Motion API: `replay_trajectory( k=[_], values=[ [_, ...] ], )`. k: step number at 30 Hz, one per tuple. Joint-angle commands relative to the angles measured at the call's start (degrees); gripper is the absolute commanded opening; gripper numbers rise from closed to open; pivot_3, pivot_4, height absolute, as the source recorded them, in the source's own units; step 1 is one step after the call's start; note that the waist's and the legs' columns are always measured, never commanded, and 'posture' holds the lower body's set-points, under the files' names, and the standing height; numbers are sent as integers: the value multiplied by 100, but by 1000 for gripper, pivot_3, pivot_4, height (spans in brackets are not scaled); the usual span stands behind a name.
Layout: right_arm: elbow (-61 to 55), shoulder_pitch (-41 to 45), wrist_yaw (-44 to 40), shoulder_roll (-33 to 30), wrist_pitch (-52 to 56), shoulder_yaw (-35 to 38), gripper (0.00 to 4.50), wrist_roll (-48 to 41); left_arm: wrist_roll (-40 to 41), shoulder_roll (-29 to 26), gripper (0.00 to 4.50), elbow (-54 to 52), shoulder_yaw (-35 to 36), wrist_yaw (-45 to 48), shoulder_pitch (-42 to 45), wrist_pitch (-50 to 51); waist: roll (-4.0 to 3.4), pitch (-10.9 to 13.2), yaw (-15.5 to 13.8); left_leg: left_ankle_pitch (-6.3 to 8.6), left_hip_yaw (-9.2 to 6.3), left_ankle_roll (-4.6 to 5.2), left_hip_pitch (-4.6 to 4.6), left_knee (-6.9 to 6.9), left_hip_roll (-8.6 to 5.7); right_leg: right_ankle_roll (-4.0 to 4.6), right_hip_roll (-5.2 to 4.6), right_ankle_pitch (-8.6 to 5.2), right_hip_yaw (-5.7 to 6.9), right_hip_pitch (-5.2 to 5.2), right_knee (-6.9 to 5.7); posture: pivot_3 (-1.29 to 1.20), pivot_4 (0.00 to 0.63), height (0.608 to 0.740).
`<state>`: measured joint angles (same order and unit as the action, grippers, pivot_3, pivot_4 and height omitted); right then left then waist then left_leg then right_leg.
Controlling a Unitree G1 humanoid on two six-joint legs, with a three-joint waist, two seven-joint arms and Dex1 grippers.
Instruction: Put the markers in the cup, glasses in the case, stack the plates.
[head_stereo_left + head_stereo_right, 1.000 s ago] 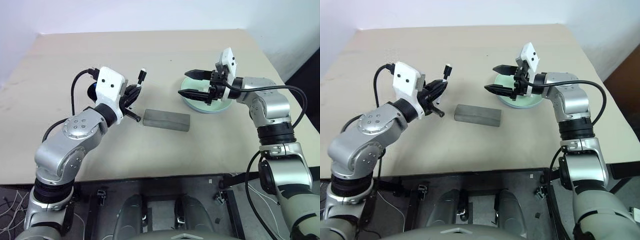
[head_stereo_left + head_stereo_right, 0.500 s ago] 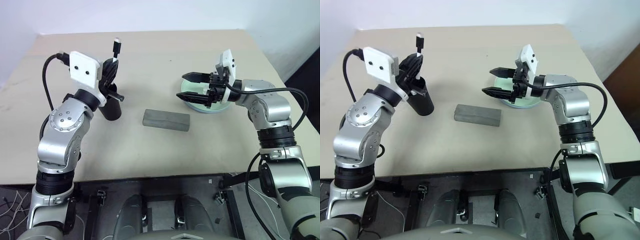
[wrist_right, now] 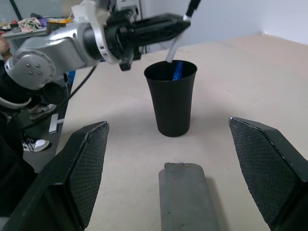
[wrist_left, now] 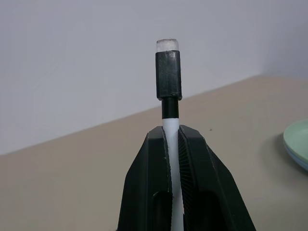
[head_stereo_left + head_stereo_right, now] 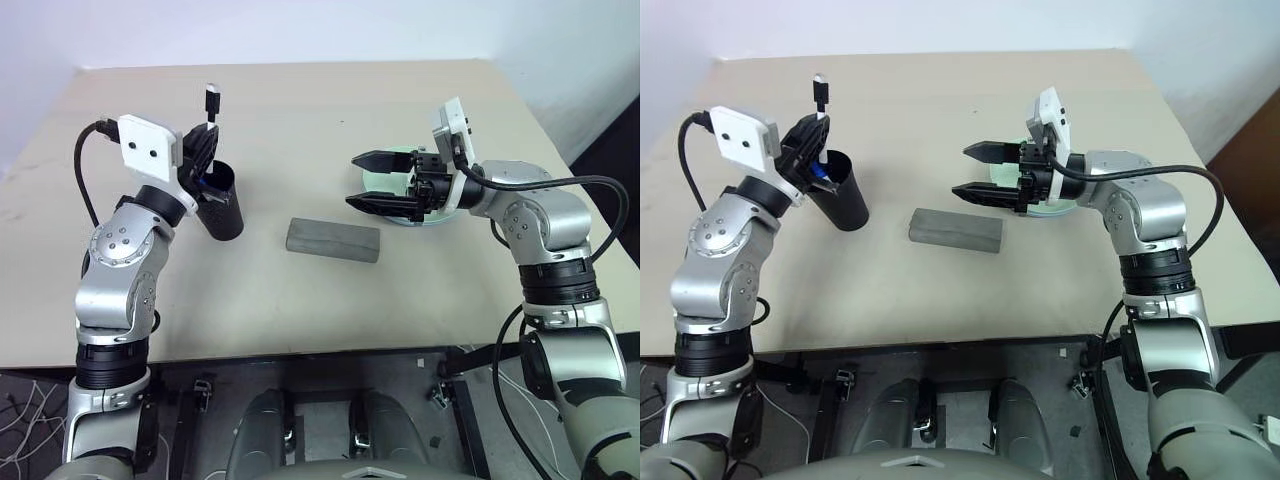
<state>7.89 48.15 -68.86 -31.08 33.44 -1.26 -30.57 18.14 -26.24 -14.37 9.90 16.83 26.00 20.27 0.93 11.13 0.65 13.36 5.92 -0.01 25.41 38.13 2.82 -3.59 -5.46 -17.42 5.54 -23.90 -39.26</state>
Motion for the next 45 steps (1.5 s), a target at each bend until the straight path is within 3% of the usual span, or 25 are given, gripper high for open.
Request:
replay_trajectory(
  k=[1,14,27,38,45],
  values=[
    [-244,28,42,-94,-26,173,4186,-86,-78,47,16,-44,102,-20,-41,-193,0,0,-1,0,0,0,0,0,0,0,0,0,0,0,0,0,150,701],
    [-75,35,149,-92,-207,123,4186,59,6,49,16,-207,293,-65,-388,43,0,0,-2,0,0,1,0,1,0,0,0,0,0,0,0,0,150,701],
    [46,68,176,-112,-316,109,4186,134,28,14,4373,-343,263,25,-391,53,0,0,-2,0,0,1,0,1,0,0,0,1,0,0,0,0,150,701],
    [283,34,151,-165,-413,189,4186,163,1254,-752,4373,-1117,1356,1356,-1623,155,0,0,18,0,1,0,-2,0,5,3,2,2,-1,-2,-2,0,150,701],
    [29,-375,219,-183,-222,256,4186,-1,1705,-921,4373,-899,1286,2515,-2399,60,0,0,5,0,-1,2,-3,5,4,7,-1,5,0,3,0,0,150,701]
  ],
)
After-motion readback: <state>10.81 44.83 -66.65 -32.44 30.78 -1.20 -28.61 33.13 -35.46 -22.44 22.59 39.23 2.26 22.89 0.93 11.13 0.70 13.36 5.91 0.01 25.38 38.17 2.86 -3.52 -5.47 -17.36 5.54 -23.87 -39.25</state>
